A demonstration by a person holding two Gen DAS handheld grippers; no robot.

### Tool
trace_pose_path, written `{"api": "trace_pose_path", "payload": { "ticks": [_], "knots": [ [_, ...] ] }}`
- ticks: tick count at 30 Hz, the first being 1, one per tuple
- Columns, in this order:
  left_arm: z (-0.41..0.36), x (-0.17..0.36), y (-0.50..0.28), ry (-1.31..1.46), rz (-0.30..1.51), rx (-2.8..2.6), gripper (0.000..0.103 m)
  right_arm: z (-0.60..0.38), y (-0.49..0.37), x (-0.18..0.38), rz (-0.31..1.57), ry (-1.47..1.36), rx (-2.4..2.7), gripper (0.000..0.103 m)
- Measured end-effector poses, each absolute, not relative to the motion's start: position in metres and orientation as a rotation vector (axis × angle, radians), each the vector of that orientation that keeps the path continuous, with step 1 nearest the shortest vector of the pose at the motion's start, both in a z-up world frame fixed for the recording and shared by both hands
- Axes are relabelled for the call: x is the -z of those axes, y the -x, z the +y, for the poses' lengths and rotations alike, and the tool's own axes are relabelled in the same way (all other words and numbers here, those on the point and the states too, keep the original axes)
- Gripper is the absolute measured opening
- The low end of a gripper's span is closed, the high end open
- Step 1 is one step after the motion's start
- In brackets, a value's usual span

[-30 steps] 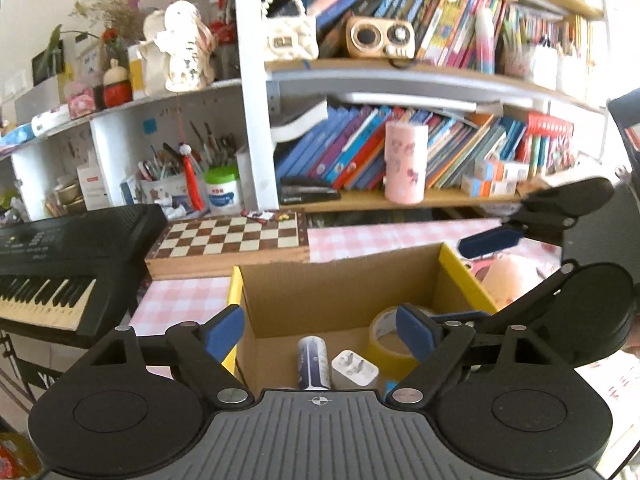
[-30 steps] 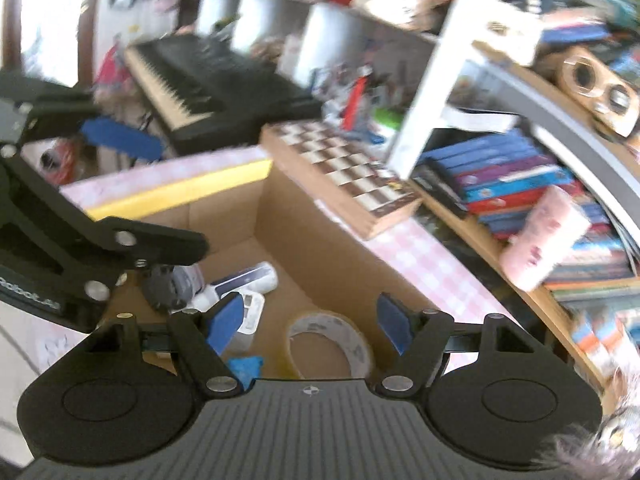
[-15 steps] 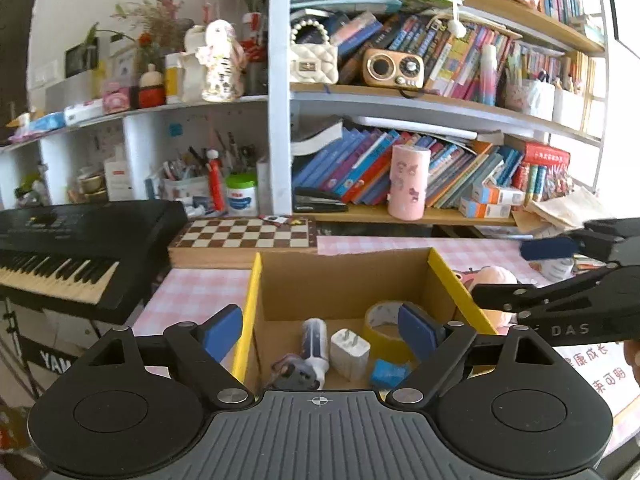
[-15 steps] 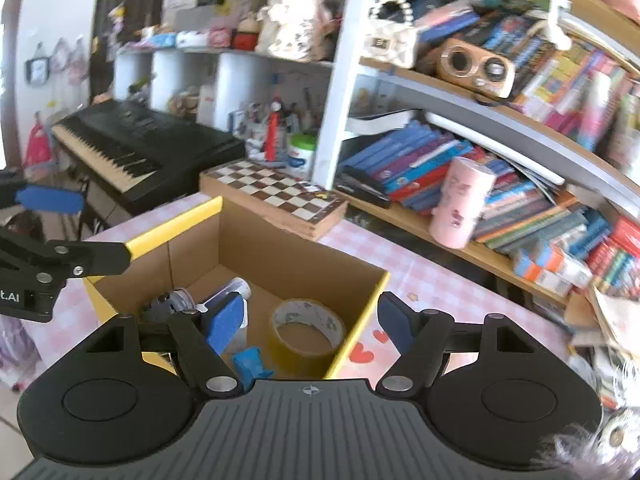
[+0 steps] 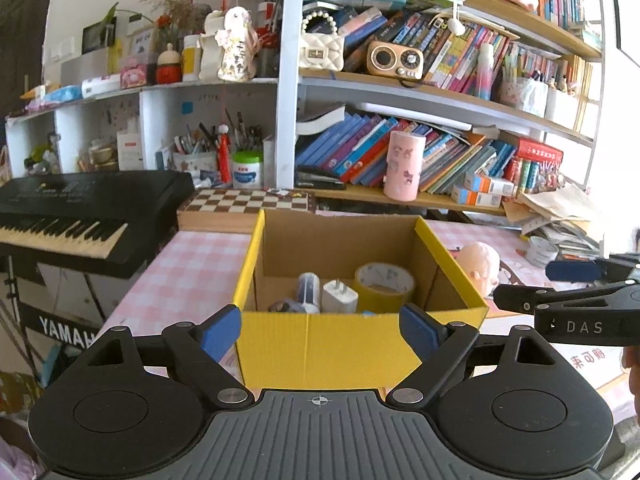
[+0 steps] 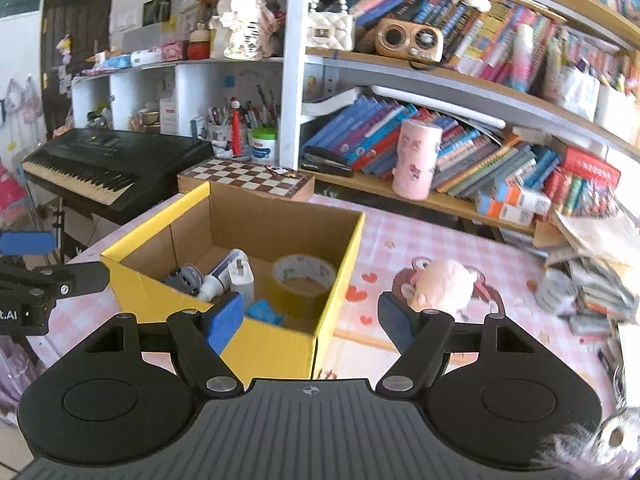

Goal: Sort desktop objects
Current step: 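Withdraw both empty tools from the box and move toward the plush pig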

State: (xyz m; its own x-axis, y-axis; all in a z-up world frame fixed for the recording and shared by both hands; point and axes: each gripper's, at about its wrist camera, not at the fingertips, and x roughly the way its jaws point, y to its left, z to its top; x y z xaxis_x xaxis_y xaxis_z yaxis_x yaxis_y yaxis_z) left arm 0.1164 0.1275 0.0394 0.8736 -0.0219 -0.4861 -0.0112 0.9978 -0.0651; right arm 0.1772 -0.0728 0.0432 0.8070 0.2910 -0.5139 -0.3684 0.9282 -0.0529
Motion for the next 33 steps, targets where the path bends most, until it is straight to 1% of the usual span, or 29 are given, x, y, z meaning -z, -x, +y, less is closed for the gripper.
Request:
{"api": "trace_pose_path", "payload": {
  "ticks": [7, 16, 33],
  "knots": [
    [0.128, -0.034, -0.095, 0.095, 0.507, -0.009, 0.089, -0.079, -0.15, -0.027, 0.542, 0.102, -0.257, 0.072],
    [0.123, -0.018, -0.072, 0.093, 0.552, -0.004, 0.089, -0.08, -0.117, -0.007, 0.577, 0.102, -0.21, 0.072],
    [0.1, -0.009, -0.048, 0.036, 0.587, 0.063, 0.089, -0.078, -0.073, 0.009, 0.603, 0.103, -0.188, 0.072]
  ]
}}
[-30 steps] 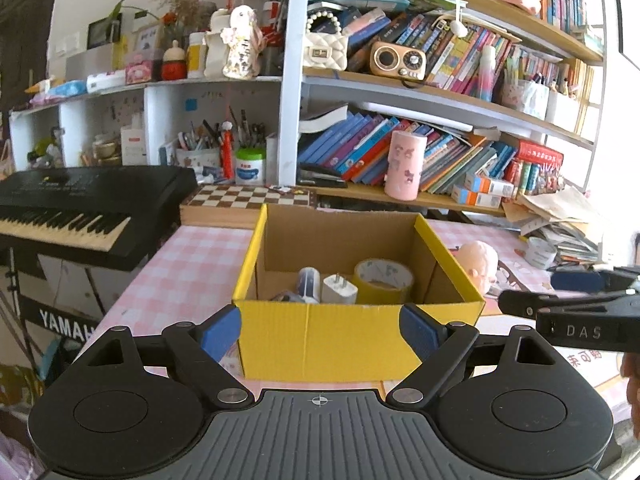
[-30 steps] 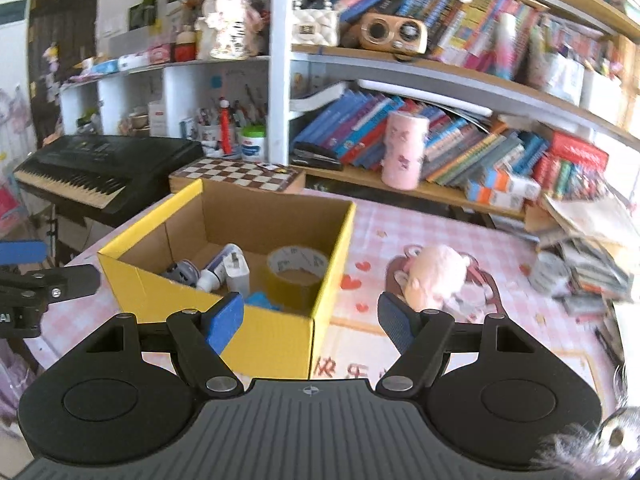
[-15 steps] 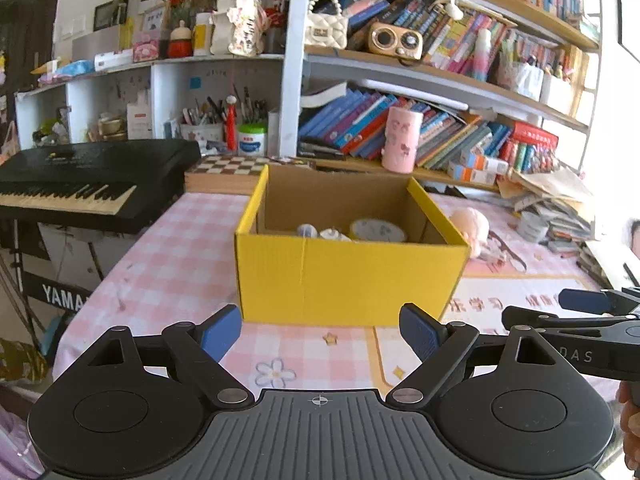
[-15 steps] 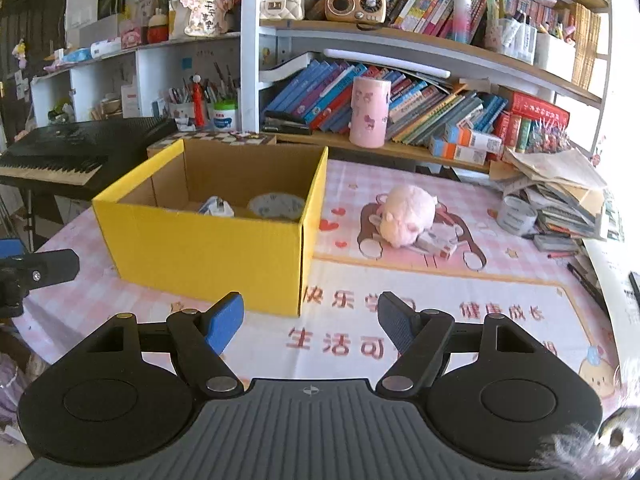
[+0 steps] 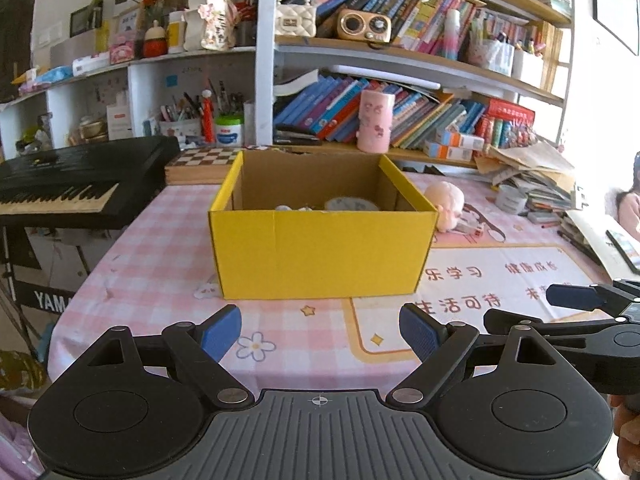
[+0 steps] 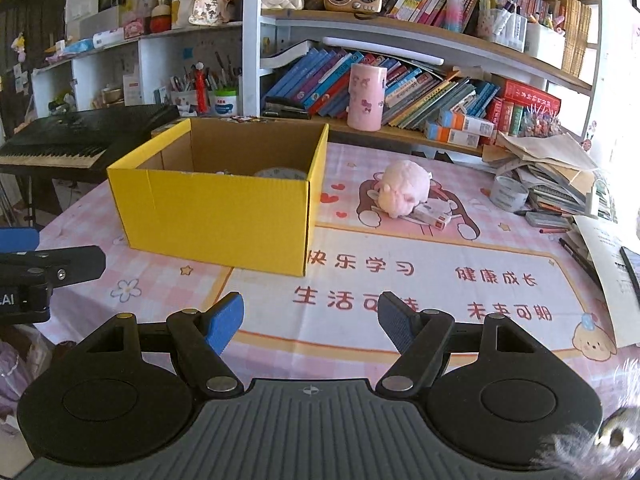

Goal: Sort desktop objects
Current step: 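Withdraw both empty tools from the box and move toward the plush pig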

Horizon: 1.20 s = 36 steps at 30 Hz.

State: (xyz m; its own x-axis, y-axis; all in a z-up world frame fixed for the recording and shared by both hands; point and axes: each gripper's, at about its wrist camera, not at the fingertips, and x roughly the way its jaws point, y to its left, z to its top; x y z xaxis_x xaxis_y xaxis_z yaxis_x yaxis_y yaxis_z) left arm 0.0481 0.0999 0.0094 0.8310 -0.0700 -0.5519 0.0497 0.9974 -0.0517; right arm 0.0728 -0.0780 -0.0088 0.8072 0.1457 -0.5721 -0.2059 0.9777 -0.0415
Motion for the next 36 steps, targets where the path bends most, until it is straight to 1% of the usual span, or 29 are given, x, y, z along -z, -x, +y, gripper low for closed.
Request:
{"api": "trace_pose_path", "payload": {
  "ticks": [18, 36],
  "knots": [
    [0.064, -0.004, -0.053, -0.009, 0.616, 0.168, 0.089, -0.105, -0.056, 0.015, 0.642, 0.08, -0.114, 0.073],
    [-0.003, -0.003, -0.098, -0.069, 0.617, 0.247, 0.089, -0.16, -0.091, 0.015, 0.652, 0.058, -0.068, 0.074]
  ]
}}
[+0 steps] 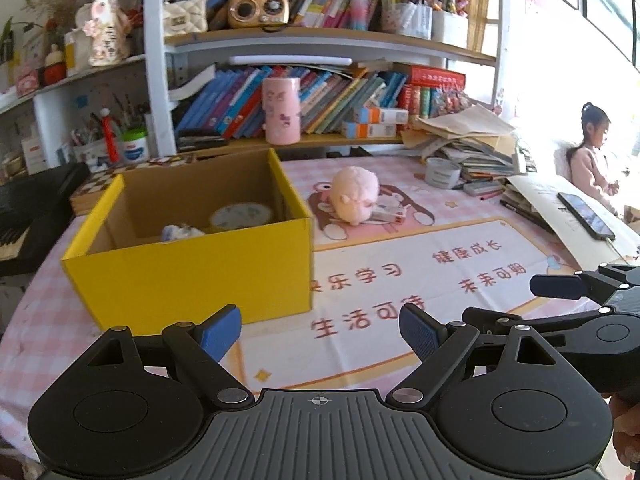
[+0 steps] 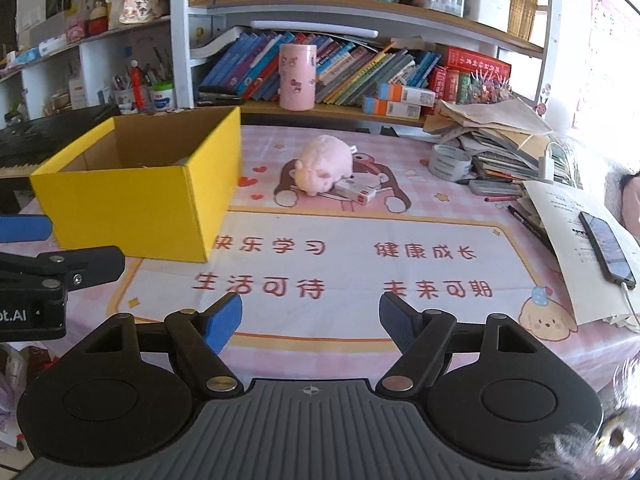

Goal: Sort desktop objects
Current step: 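Withdraw both empty tools from the box and move toward the plush pig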

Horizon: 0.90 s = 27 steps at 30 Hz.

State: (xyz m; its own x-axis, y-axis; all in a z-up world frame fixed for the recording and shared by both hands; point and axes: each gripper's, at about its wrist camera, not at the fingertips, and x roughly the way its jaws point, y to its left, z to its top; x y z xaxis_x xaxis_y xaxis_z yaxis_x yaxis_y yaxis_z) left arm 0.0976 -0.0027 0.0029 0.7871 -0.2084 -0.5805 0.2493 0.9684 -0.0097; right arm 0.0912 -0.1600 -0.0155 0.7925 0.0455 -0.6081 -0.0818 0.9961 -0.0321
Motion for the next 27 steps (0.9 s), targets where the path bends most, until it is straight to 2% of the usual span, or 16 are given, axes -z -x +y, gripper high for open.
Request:
{"api": "trace_pose_path", "payload": {
  "ticks": [13, 27],
  "knots": [
    [-0.062, 0.005, -0.136, -0.08, 0.638, 0.293, 0.089, -0.22, -0.129, 0.019, 0.696, 0.041, -0.022, 0.074],
    [-0.112, 0.015, -0.194, -0.041, 0.674, 0.21, 0.089, -0.271, -0.208, 0.025, 0.711, 0.069, -0.114, 0.074]
  ]
}}
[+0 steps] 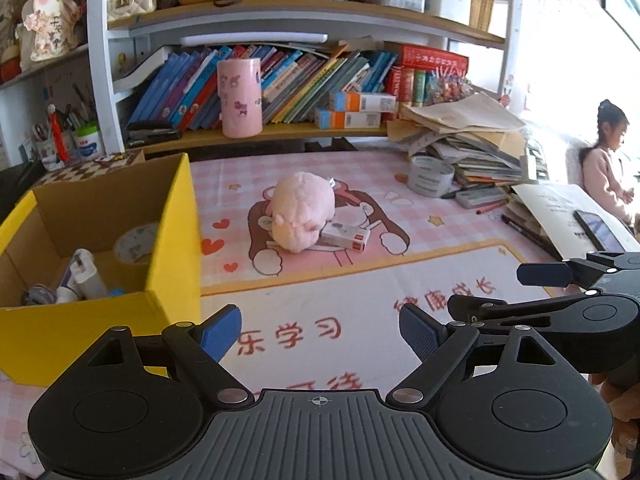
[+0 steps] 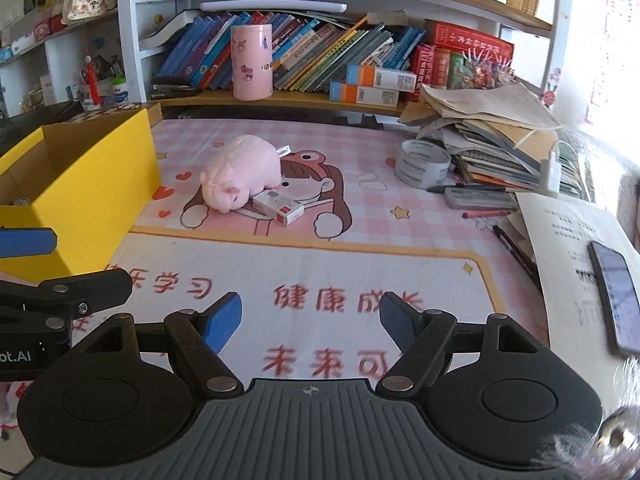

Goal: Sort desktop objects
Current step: 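Withdraw both empty tools from the box and move toward the plush pig, then grasp the pink plush pig with the left tool while the right tool grasps the small card box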

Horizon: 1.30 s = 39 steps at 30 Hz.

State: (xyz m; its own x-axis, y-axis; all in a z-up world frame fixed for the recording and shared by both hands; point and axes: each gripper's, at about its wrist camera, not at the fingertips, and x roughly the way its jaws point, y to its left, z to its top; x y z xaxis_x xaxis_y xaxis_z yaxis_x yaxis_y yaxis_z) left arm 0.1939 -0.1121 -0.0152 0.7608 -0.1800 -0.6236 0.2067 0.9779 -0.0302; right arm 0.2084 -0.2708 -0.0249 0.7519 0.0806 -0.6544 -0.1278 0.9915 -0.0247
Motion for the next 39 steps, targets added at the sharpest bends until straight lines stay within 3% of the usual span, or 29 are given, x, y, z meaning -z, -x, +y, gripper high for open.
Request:
{"api": "trace_pose_path", "payload": {
  "ticks": [39],
  "knots": [
    [-0.14, 0.042, -0.344, -0.102, 0.711, 0.049, 0.083, -0.304, -0.379, 0.037, 0.701, 0.069, -0.277, 0.074]
  ]
}}
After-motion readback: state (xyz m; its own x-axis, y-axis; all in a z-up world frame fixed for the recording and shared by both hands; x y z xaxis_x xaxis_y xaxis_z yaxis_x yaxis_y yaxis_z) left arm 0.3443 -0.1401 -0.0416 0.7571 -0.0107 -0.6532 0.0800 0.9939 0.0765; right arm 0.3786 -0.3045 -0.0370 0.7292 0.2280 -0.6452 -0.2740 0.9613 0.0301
